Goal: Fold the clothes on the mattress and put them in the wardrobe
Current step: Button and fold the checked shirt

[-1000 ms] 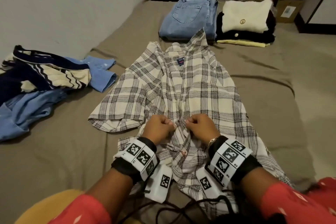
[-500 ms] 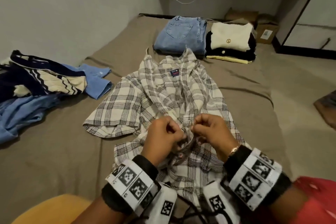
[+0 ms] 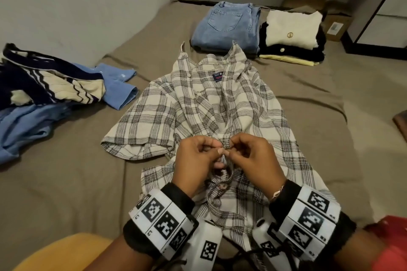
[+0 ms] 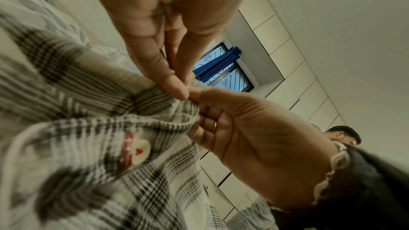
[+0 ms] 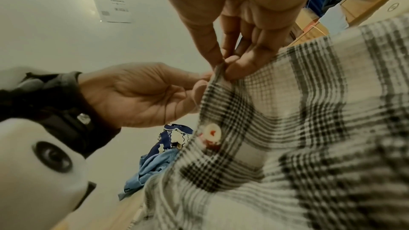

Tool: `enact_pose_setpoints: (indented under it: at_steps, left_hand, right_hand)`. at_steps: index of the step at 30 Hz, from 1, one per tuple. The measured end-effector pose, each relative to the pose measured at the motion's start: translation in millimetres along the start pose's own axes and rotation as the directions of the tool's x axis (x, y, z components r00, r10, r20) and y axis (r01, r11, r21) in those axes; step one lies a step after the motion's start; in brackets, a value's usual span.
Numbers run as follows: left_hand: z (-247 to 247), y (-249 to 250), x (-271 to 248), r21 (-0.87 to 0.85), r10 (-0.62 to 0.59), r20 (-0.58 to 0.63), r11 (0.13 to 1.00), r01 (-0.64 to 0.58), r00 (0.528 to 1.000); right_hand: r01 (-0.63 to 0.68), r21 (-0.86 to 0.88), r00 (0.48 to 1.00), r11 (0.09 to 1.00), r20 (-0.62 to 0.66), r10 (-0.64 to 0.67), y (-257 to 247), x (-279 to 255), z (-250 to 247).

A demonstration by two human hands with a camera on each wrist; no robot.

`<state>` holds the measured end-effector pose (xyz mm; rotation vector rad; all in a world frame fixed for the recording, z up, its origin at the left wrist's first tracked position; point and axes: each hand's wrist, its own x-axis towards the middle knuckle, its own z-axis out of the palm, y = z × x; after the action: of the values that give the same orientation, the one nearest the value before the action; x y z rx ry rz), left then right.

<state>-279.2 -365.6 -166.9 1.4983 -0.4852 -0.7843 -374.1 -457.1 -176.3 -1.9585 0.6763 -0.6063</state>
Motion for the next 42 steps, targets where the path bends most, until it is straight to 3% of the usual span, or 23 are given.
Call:
enact_pose_setpoints:
  at_steps: [5,9,12,17,20,24,27,33,36,39,41,42]
  left_hand:
    - [0,-4,1,-0.001,0.024,-0.051,1.000,-0.024,0.998]
    - [-1,-4,2,0.076,0.098,-0.096,0.993,-0.090,0.991]
    - [3,-2,-2,0.081,0.153,-0.100,0.986,-0.146,0.983]
    - [5,-2,-4,0.008,0.134,-0.083,0.991,-0.134,0.988]
    - [6,-3,-6,0.016,0.143,-0.076,0.990,-0.142,0.987]
    - [7,-11,-6,0.090,0.111,-0.059,0.990,-0.105,0.992]
    - [5,-12,-3,0.110,0.081,-0.065,0.991,-0.074,0.995]
    - [7,-13,-3,0.176,0.124,-0.028,0.978,-0.117,0.992]
    - [7,-14,-3,0.177,0.110,-0.018,0.979,-0.105,0.994]
    - [3,-16,0,0.173,0.023,0.009,0.985,-0.024,1.000]
    - [-3,-20,5,0.333,0.001,0.072,0.943,-0.025,0.997]
    - [-6,-22,6,0.500,-0.005,0.142,0.863,-0.068,0.990]
  right_hand:
    - [-0.017,0.054,1.000,0.998,0.017,0.017,2,-3,1]
    - [-0.143,0.266,0.988,0.953,0.098,0.121,-1,-2,0]
    - [-0.167,0.317,0.984,0.934,0.116,0.137,-3,-2,-1]
    - [-0.111,0.137,0.993,0.984,0.042,0.106,4,-1,-1]
    - [-0.009,-0.025,0.999,1.000,-0.041,0.008,5,-2,0]
    - [0.149,-0.274,0.982,0.950,-0.075,-0.175,5,-8,3]
    - [0.182,-0.314,0.977,0.932,-0.046,-0.207,6,-9,4]
    - [0.015,-0.110,1.000,0.994,0.002,-0.015,0,-5,-2]
    - [-0.111,0.146,0.991,0.983,0.093,0.098,0,-2,-3]
    - [-0.379,0.474,0.919,0.794,0.293,0.264,1,2,-7]
    - [-0.541,0.468,0.831,0.698,0.425,0.359,3,5,-12]
    - [-0.547,0.400,0.822,0.735,0.425,0.380,5,7,-16]
